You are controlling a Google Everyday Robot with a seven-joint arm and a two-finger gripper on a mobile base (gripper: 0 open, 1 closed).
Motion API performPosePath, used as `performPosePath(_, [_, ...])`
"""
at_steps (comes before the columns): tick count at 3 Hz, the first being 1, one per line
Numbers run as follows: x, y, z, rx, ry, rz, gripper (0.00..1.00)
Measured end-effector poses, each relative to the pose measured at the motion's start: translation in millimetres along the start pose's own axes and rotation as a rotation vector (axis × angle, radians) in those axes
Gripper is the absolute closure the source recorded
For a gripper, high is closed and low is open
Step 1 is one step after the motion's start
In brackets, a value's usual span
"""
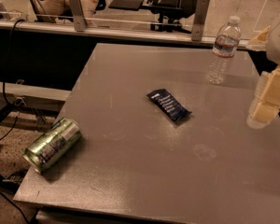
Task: Move water bottle near green can
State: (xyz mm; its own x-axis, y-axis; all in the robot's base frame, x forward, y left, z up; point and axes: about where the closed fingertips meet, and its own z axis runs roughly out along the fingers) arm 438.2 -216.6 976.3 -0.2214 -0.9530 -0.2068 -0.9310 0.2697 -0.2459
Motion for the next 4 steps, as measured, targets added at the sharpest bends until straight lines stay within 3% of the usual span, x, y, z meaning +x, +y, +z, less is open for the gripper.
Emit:
performPosePath(1, [0.0,0.0,0.0,0.000,0.000,0.000,0.00])
performPosePath(2, [4.2,-17.6,0.5,0.051,-0.026,0.038,0.00])
performPosePath(4, [33.4,-94.0,13.7,0.173,-0.104,0.224,0.00])
